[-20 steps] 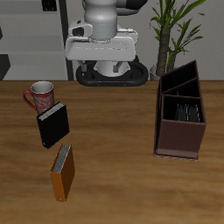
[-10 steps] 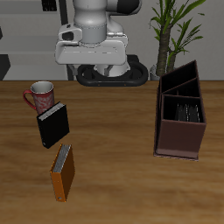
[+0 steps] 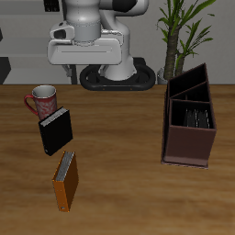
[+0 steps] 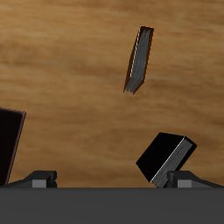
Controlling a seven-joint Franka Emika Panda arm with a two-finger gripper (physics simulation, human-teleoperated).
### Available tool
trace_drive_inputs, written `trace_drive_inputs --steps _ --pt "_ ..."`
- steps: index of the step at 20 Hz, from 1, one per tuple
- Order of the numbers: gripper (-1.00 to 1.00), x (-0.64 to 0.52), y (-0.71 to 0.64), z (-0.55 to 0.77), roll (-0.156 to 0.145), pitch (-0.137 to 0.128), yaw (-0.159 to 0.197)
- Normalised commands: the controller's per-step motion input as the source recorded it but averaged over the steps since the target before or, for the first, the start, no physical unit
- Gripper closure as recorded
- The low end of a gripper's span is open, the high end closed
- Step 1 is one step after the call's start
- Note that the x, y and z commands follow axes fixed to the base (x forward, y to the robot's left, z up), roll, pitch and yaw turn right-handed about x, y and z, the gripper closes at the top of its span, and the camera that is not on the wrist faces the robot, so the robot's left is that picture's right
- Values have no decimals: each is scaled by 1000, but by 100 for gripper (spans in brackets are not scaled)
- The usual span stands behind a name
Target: Place the left striped book into the left desk caddy's right compartment and place the right striped book into the left desk caddy's right compartment and place the orange book into the left desk caddy's left compartment
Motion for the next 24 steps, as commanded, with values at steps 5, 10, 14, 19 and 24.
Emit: trace_drive_inputs --steps 5,10,14,19,24 --pt "-100 -113 -197 24 2 -48 0" --pt "-100 -86 -311 -25 -12 -34 -62" --pt "-100 -74 -250 38 -47 -22 -34" --pt "-100 -54 -270 33 -39 -18 -39" --pt "-100 30 -125 3 -35 -10 -46"
